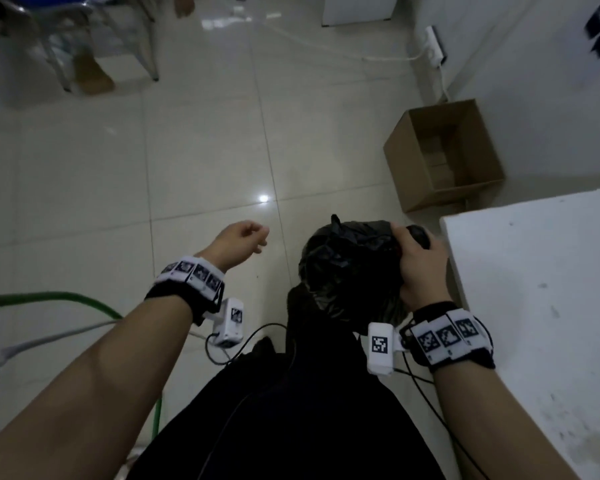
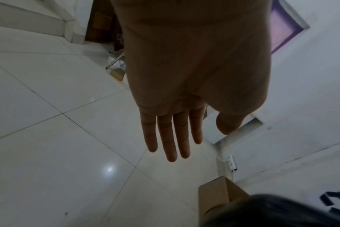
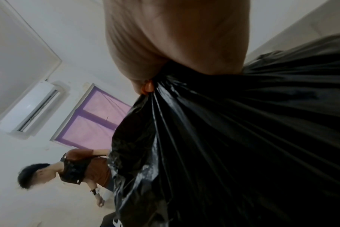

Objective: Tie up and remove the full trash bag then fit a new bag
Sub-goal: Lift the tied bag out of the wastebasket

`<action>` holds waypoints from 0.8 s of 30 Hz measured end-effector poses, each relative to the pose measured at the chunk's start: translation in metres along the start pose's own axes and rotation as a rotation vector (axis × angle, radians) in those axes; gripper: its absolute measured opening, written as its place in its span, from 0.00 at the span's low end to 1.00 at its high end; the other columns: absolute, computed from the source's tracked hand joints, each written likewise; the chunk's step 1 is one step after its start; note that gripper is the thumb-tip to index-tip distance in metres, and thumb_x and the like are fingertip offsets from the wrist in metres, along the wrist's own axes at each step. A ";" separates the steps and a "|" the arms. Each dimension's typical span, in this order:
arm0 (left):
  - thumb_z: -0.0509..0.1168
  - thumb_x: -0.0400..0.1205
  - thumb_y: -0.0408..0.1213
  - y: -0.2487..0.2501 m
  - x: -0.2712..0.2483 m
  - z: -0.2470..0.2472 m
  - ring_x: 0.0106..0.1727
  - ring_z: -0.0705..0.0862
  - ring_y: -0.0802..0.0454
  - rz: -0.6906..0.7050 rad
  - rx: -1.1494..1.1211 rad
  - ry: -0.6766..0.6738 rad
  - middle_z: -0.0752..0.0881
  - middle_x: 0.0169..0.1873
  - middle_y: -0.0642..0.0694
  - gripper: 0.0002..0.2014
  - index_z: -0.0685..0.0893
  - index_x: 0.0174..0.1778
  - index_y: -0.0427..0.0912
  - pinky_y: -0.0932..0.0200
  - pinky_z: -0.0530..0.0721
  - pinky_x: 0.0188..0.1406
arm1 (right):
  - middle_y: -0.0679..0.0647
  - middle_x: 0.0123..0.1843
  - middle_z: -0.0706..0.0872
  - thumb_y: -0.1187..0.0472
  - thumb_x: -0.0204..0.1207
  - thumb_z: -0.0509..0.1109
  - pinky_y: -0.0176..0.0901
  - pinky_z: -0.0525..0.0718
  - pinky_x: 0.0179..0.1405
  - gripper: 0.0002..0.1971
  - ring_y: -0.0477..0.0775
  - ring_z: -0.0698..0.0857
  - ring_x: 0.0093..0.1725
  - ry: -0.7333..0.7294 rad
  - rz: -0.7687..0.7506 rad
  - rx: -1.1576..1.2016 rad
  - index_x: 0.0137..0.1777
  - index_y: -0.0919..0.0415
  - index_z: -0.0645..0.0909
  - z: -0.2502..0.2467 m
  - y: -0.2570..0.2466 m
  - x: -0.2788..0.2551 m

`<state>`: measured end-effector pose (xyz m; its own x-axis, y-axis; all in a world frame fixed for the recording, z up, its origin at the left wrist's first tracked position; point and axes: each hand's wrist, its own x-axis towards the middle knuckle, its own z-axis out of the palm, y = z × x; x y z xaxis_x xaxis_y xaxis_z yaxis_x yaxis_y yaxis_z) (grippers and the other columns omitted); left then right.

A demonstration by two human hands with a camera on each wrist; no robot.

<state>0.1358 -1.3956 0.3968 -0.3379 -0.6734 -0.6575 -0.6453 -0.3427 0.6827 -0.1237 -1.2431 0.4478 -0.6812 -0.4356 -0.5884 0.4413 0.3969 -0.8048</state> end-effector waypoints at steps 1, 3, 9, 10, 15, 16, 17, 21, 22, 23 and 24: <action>0.63 0.87 0.44 -0.001 0.015 -0.004 0.45 0.86 0.48 -0.034 0.033 -0.017 0.89 0.51 0.40 0.15 0.84 0.60 0.35 0.63 0.79 0.37 | 0.62 0.60 0.90 0.47 0.65 0.85 0.54 0.91 0.53 0.31 0.61 0.91 0.55 0.004 -0.003 -0.002 0.64 0.64 0.85 0.010 -0.012 0.017; 0.64 0.87 0.44 -0.004 0.045 -0.020 0.46 0.86 0.45 -0.120 0.085 -0.026 0.89 0.50 0.38 0.15 0.84 0.58 0.35 0.63 0.78 0.34 | 0.61 0.61 0.90 0.36 0.55 0.86 0.60 0.91 0.56 0.41 0.62 0.91 0.57 -0.011 -0.018 -0.024 0.63 0.60 0.85 0.029 -0.038 0.052; 0.63 0.87 0.44 0.038 0.133 -0.062 0.43 0.87 0.47 -0.274 0.103 0.037 0.90 0.52 0.37 0.15 0.84 0.59 0.35 0.54 0.80 0.42 | 0.62 0.41 0.87 0.54 0.76 0.79 0.52 0.86 0.47 0.18 0.59 0.88 0.44 -0.102 -0.134 -0.016 0.43 0.71 0.81 0.071 -0.116 0.144; 0.63 0.87 0.44 0.054 0.150 -0.062 0.43 0.87 0.46 -0.260 0.103 0.039 0.90 0.52 0.37 0.15 0.84 0.59 0.35 0.54 0.80 0.42 | 0.63 0.40 0.86 0.54 0.76 0.79 0.53 0.86 0.47 0.18 0.60 0.87 0.43 -0.095 -0.134 -0.019 0.40 0.69 0.80 0.076 -0.126 0.160; 0.63 0.87 0.43 0.148 0.259 -0.032 0.45 0.87 0.46 -0.177 0.117 -0.051 0.90 0.54 0.37 0.15 0.83 0.61 0.35 0.54 0.81 0.43 | 0.61 0.42 0.89 0.49 0.72 0.80 0.55 0.88 0.53 0.12 0.62 0.90 0.48 0.037 -0.121 0.004 0.35 0.56 0.85 0.090 -0.167 0.253; 0.63 0.87 0.43 0.169 0.283 -0.022 0.46 0.87 0.46 -0.152 0.114 -0.068 0.90 0.54 0.37 0.15 0.83 0.61 0.35 0.55 0.81 0.43 | 0.61 0.40 0.88 0.51 0.73 0.79 0.53 0.87 0.52 0.13 0.60 0.88 0.45 0.078 -0.120 0.027 0.35 0.57 0.83 0.088 -0.174 0.272; 0.62 0.87 0.42 0.192 0.307 -0.011 0.47 0.87 0.45 -0.120 0.107 -0.085 0.90 0.54 0.37 0.14 0.83 0.62 0.35 0.55 0.81 0.44 | 0.60 0.40 0.86 0.51 0.74 0.79 0.51 0.86 0.50 0.14 0.58 0.87 0.43 0.128 -0.118 0.053 0.35 0.58 0.82 0.084 -0.180 0.291; 0.62 0.87 0.42 0.283 0.403 0.045 0.47 0.89 0.46 0.000 0.076 -0.212 0.90 0.52 0.38 0.14 0.84 0.61 0.37 0.53 0.84 0.47 | 0.59 0.38 0.85 0.54 0.76 0.78 0.49 0.85 0.47 0.15 0.56 0.85 0.42 0.346 -0.091 0.185 0.31 0.54 0.81 0.056 -0.213 0.371; 0.62 0.87 0.42 0.301 0.426 0.063 0.47 0.89 0.46 0.016 0.080 -0.248 0.91 0.51 0.40 0.13 0.85 0.61 0.38 0.52 0.85 0.49 | 0.58 0.37 0.85 0.55 0.77 0.78 0.49 0.85 0.46 0.15 0.56 0.86 0.41 0.399 -0.088 0.204 0.30 0.53 0.80 0.048 -0.219 0.391; 0.62 0.87 0.43 0.316 0.448 0.081 0.47 0.89 0.47 0.033 0.091 -0.284 0.91 0.50 0.41 0.13 0.85 0.60 0.39 0.51 0.85 0.50 | 0.58 0.37 0.85 0.55 0.77 0.78 0.48 0.85 0.45 0.14 0.56 0.86 0.41 0.452 -0.085 0.224 0.31 0.54 0.81 0.039 -0.224 0.411; 0.62 0.87 0.43 0.330 0.471 0.101 0.48 0.89 0.46 0.052 0.098 -0.317 0.91 0.49 0.42 0.13 0.86 0.59 0.40 0.50 0.85 0.51 | 0.58 0.37 0.86 0.56 0.77 0.78 0.47 0.86 0.44 0.13 0.56 0.87 0.40 0.496 -0.084 0.244 0.33 0.57 0.81 0.031 -0.228 0.434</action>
<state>-0.3058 -1.7597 0.2800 -0.5586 -0.4456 -0.6996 -0.6793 -0.2382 0.6941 -0.5013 -1.5474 0.3734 -0.8873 -0.0018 -0.4611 0.4554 0.1533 -0.8770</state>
